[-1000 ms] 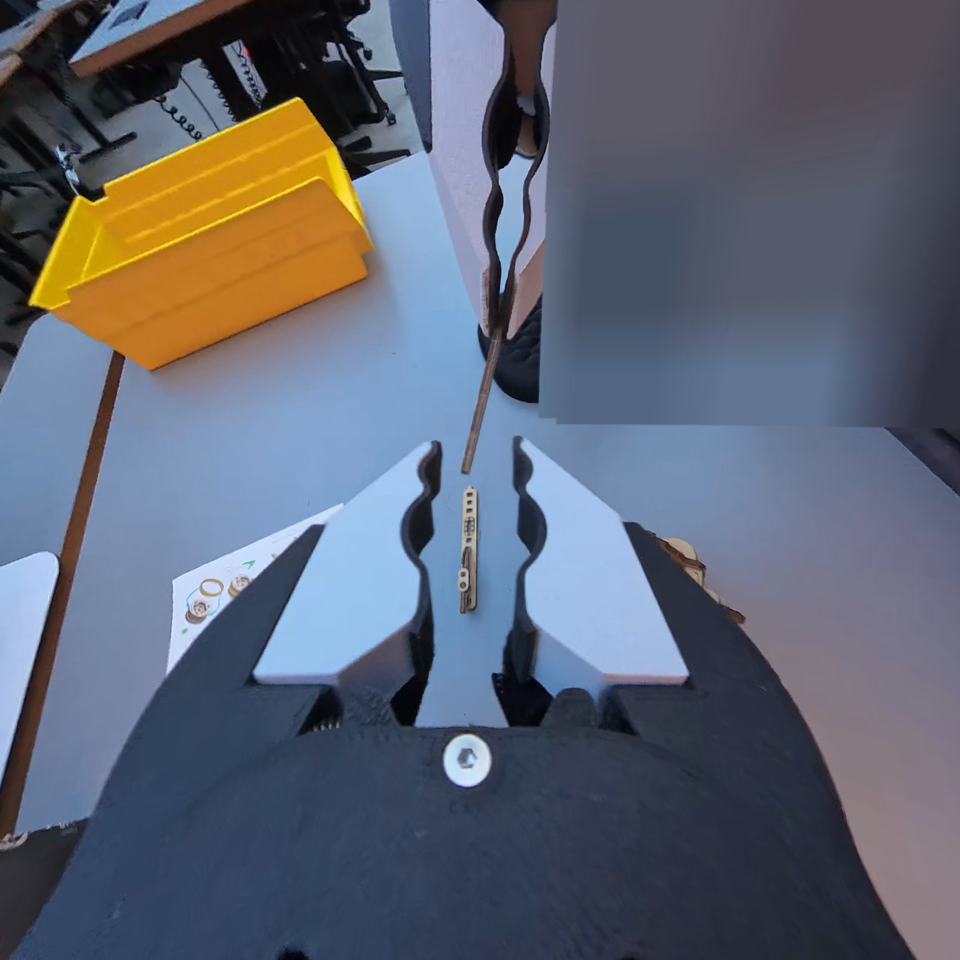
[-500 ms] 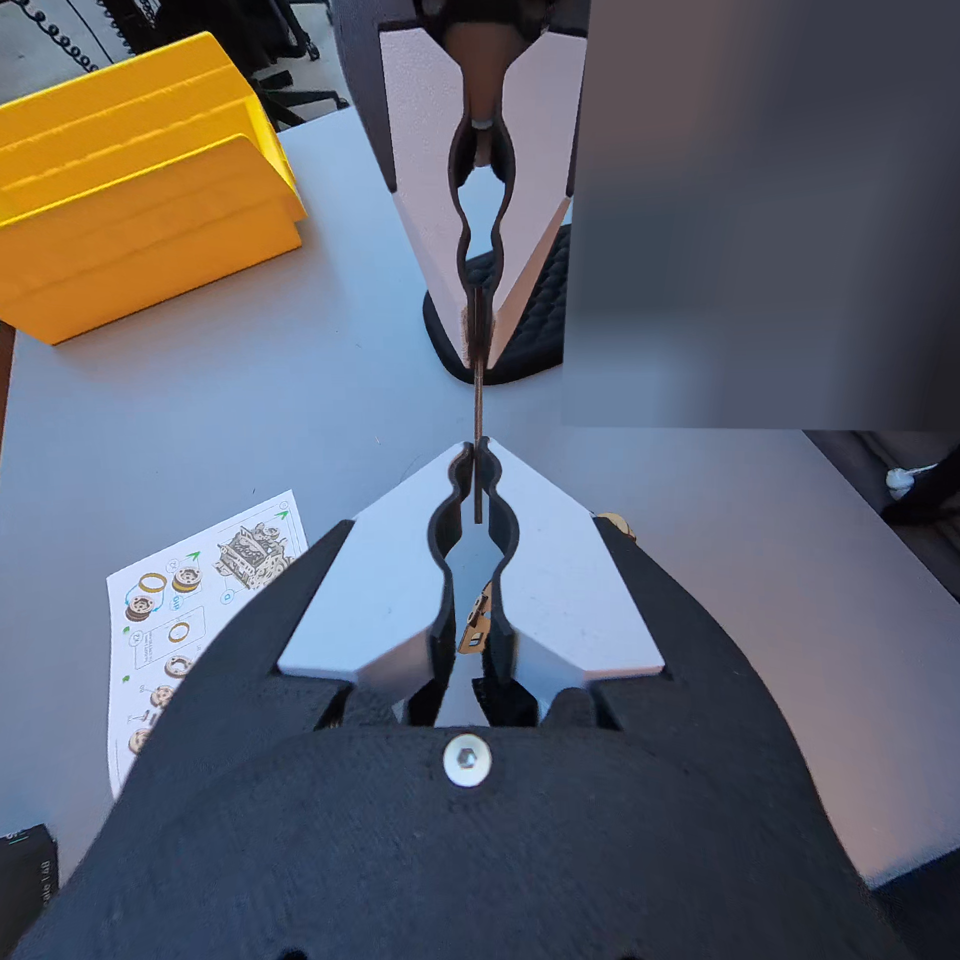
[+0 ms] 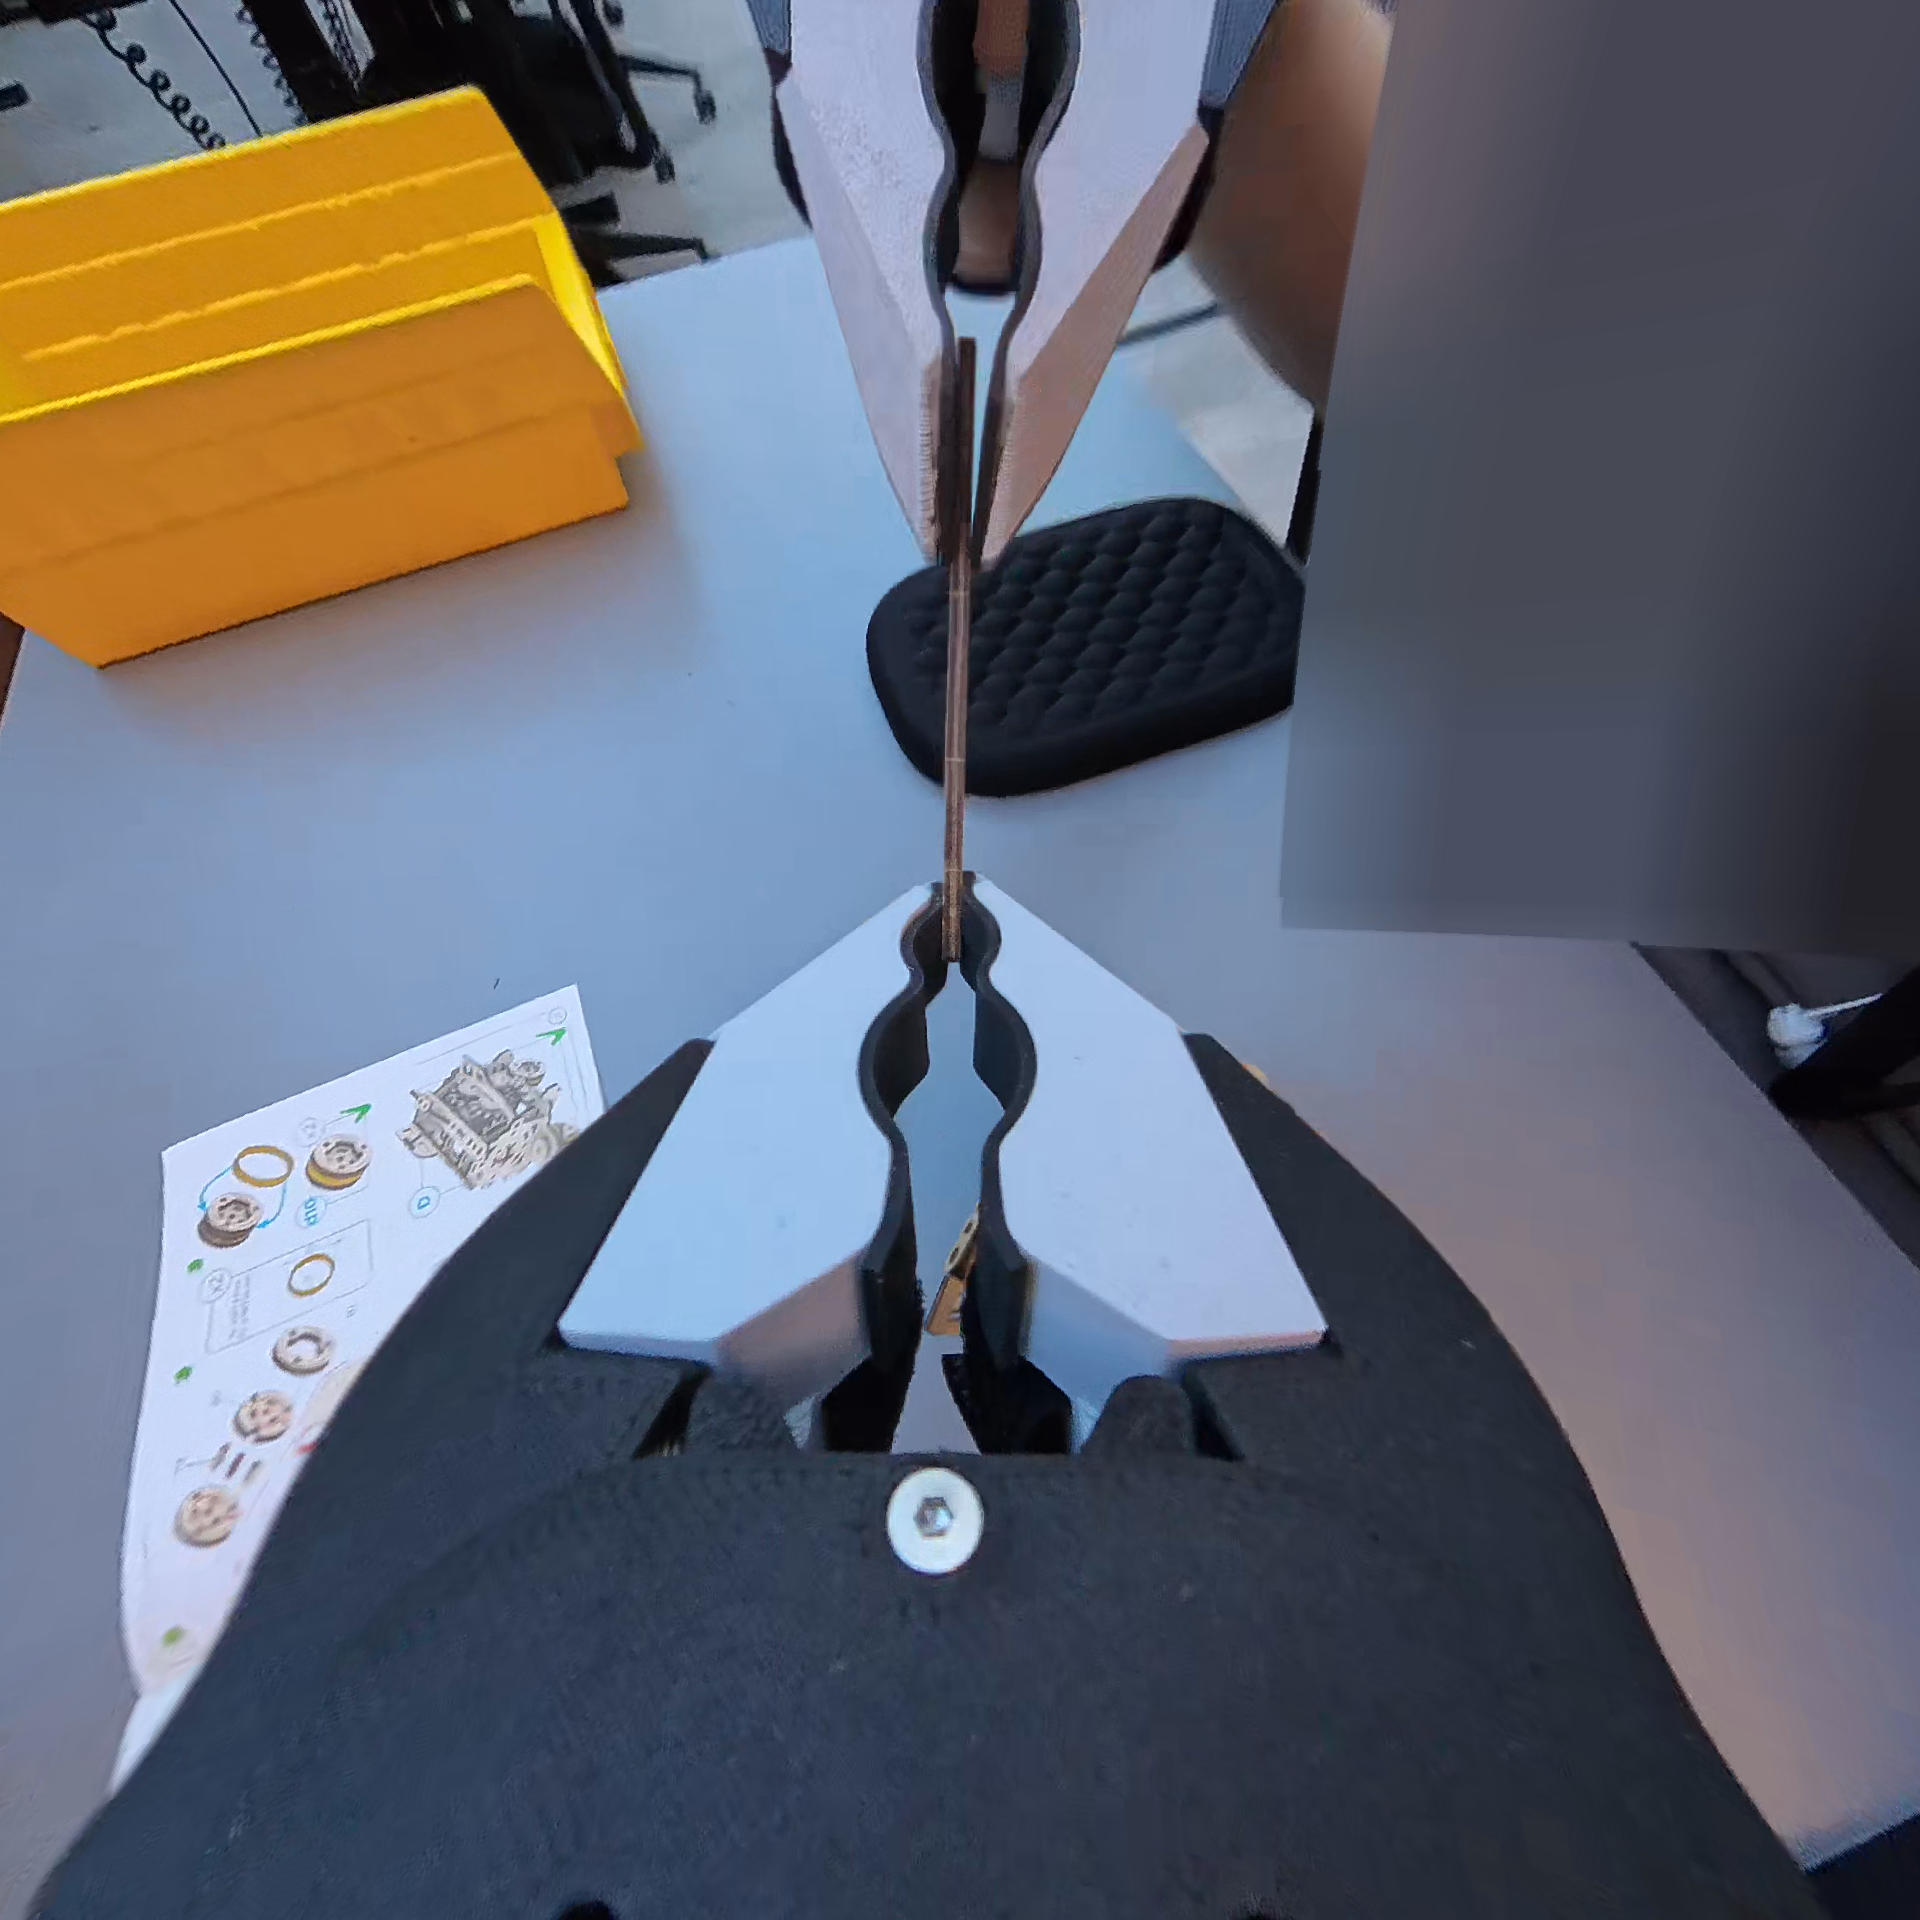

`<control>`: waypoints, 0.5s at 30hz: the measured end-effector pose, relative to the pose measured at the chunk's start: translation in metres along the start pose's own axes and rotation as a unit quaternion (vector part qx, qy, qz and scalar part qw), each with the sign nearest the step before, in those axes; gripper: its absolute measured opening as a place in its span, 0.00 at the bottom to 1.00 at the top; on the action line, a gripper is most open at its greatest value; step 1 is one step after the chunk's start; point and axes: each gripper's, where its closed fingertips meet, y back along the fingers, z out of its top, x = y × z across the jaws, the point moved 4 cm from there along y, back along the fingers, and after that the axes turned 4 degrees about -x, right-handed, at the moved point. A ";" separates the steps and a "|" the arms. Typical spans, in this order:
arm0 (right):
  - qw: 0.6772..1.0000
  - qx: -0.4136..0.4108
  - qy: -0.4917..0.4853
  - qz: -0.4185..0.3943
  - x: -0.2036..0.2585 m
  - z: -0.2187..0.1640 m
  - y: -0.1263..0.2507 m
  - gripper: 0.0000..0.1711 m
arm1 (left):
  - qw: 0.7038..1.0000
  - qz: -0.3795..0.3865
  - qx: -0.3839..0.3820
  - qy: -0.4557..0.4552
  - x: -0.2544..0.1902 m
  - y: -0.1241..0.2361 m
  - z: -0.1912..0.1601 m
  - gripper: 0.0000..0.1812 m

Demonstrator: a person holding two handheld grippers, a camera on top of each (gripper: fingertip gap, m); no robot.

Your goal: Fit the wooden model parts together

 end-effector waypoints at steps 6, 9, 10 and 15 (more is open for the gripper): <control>0.968 -0.247 0.039 0.028 -0.010 0.017 0.017 0.24 | 0.985 -0.075 -0.125 0.094 -0.001 0.012 0.021 0.00; 0.951 -0.300 0.049 0.055 -0.014 0.009 0.011 0.25 | 0.975 -0.110 -0.137 0.133 0.001 0.011 0.020 0.00; 0.951 -0.298 0.060 0.063 -0.014 0.006 0.007 0.25 | 0.971 -0.124 -0.140 0.146 0.001 0.010 0.021 0.00; 0.930 -0.341 0.082 0.107 -0.012 0.022 0.012 0.09 | 0.954 -0.174 -0.157 0.186 0.002 0.006 0.021 0.00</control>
